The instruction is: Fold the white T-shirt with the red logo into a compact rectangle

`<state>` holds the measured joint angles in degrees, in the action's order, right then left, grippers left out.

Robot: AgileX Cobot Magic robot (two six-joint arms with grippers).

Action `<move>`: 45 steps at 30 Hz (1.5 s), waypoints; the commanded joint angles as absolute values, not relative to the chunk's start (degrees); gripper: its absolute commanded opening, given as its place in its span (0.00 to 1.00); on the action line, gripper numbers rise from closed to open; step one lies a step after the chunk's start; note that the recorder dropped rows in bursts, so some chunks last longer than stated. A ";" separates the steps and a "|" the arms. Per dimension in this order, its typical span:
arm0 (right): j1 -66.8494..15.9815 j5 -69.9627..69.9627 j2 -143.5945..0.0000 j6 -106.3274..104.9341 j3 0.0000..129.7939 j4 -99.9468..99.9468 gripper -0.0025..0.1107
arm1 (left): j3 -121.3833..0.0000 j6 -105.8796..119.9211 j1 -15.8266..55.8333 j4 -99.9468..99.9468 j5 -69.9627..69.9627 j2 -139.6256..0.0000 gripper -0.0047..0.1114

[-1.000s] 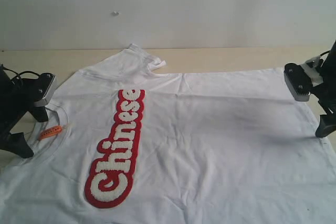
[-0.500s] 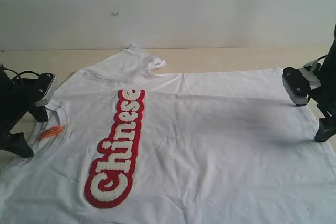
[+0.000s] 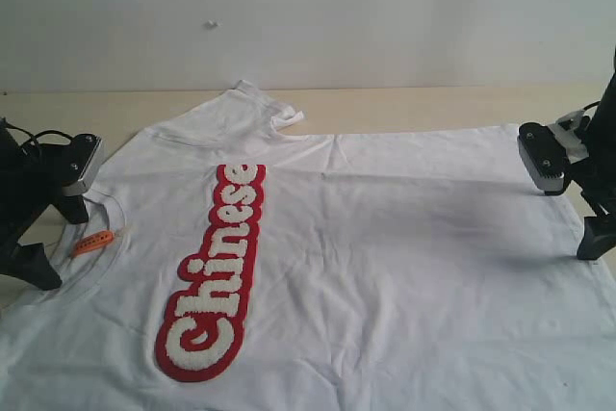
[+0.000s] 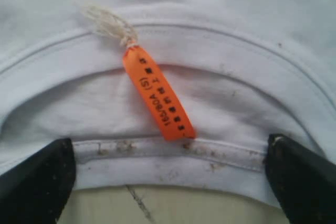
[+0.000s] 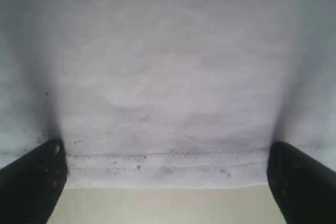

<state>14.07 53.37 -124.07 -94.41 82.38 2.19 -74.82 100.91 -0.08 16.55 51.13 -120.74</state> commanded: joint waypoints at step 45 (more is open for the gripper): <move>14.03 55.07 -124.31 -94.29 82.08 2.68 0.61 | -74.03 100.89 -0.08 16.80 50.66 -121.80 0.85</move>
